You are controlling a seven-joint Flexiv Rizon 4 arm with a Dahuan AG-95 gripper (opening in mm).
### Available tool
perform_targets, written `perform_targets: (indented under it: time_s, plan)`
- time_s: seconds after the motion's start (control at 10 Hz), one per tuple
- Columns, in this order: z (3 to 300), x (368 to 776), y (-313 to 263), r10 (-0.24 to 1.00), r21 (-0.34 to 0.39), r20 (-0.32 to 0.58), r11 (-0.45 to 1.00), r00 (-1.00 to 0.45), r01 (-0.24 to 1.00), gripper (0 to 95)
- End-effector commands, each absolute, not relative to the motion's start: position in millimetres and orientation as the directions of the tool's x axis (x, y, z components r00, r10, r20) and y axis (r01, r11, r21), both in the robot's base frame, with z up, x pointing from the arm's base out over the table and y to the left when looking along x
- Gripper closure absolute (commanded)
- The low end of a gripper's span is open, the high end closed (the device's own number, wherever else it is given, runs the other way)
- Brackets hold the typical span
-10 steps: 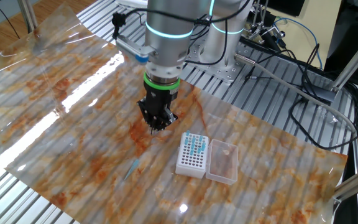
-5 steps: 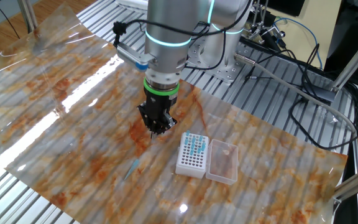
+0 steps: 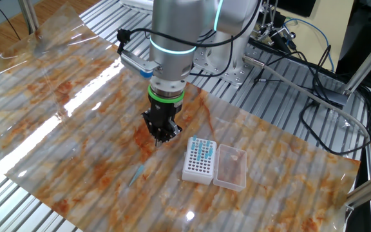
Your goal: Insert a medium pipette tip into the holder for medium pipette tips
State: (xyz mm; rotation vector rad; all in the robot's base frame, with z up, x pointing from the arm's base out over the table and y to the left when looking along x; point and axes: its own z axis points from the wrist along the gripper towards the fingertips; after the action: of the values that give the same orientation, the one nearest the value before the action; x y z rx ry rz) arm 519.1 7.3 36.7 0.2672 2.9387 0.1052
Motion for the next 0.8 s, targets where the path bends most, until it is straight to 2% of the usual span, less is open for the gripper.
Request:
perform_targets:
  time_s: [0.1,0.8]
  plan:
    - [32.1,519.7,6.8,0.186,0.087,-0.182,0.981,-0.966,0.173,95.0]
    - [19.5,519.8,4.8,0.185,0.083,-0.182,0.982,-0.966,0.172,95.0]
